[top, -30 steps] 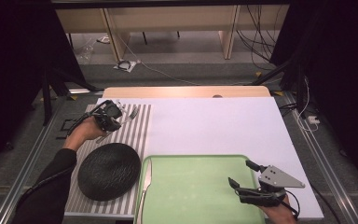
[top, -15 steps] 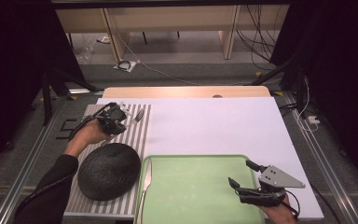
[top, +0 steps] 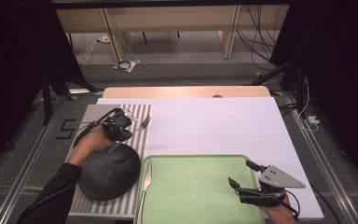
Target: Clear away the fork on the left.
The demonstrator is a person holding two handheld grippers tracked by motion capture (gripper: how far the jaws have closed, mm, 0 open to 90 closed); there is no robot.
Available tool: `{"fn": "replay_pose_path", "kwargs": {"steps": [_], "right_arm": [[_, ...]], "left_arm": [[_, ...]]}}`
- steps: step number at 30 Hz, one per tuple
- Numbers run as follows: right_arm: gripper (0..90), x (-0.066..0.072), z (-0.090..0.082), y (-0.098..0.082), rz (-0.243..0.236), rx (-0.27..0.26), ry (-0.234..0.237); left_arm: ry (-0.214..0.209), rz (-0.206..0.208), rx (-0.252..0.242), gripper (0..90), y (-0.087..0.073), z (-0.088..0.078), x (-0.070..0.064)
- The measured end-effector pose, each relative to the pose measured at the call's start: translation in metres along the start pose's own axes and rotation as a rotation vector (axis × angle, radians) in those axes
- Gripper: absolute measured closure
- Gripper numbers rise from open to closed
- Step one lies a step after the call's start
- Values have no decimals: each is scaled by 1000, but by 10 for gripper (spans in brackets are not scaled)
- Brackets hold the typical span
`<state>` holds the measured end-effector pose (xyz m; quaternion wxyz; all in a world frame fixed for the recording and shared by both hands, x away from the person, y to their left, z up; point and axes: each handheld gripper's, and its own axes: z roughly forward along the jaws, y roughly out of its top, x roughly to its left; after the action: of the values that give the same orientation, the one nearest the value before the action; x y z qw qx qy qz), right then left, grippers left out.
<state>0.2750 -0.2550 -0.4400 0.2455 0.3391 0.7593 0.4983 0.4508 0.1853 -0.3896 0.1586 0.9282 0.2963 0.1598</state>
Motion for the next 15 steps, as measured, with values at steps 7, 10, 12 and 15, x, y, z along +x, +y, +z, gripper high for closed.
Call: {"fn": "replay_pose_path", "kwargs": {"steps": [7, 10, 12, 15], "right_arm": [[177, 0, 0, 0, 1, 0, -1], [177, 0, 0, 0, 1, 0, 0], [177, 0, 0, 0, 0, 1, -1], [177, 0, 0, 0, -2, -1, 0]], "left_arm": [[-33, -4, -24, 842, 3, -3, -19], [-49, 5, -29, 842, 4, -4, -27], [-57, 10, -34, 842, 4, -6, -33], [-74, 13, -54, 843, 4, -8, -42]]}}
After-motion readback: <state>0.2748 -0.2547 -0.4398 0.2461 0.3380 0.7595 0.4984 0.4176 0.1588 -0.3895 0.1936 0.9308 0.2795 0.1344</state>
